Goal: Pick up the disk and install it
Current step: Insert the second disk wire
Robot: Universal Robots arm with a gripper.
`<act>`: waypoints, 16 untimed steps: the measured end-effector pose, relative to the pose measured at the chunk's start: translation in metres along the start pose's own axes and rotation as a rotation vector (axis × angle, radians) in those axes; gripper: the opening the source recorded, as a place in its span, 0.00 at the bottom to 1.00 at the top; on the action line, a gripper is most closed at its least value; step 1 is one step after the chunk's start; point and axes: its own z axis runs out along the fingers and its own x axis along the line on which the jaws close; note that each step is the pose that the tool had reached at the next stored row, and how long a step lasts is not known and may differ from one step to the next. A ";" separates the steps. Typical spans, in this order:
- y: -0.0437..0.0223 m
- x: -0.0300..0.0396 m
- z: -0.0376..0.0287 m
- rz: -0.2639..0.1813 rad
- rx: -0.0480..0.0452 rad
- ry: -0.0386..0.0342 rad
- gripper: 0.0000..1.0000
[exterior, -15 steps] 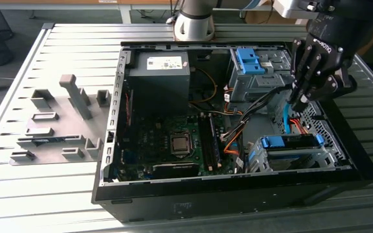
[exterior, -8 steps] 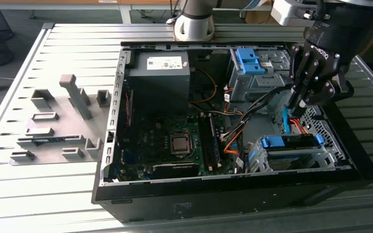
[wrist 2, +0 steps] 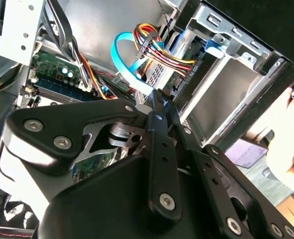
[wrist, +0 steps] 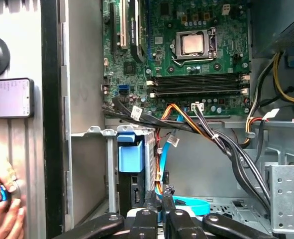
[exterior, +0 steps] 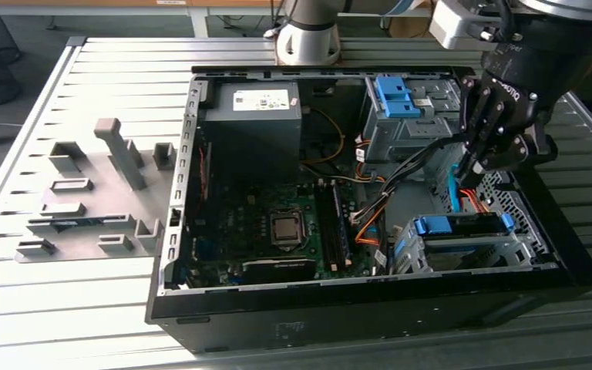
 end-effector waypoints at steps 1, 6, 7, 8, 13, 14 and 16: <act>-0.0001 0.0012 0.0006 0.000 0.0000 -0.0128 0.16; -0.0002 0.0057 0.0020 -0.002 -0.0029 -0.1004 0.16; -0.0001 0.0066 0.0022 -0.002 -0.0036 -0.1181 0.16; -0.0002 0.0076 0.0025 -0.002 -0.0040 -0.1343 0.16; -0.0007 0.0212 0.0083 -0.002 -0.0038 -0.1497 0.16; -0.0009 0.0238 0.0095 -0.002 -0.0037 -0.1497 0.16; -0.0011 0.0281 0.0122 -0.002 -0.0036 -0.1497 0.16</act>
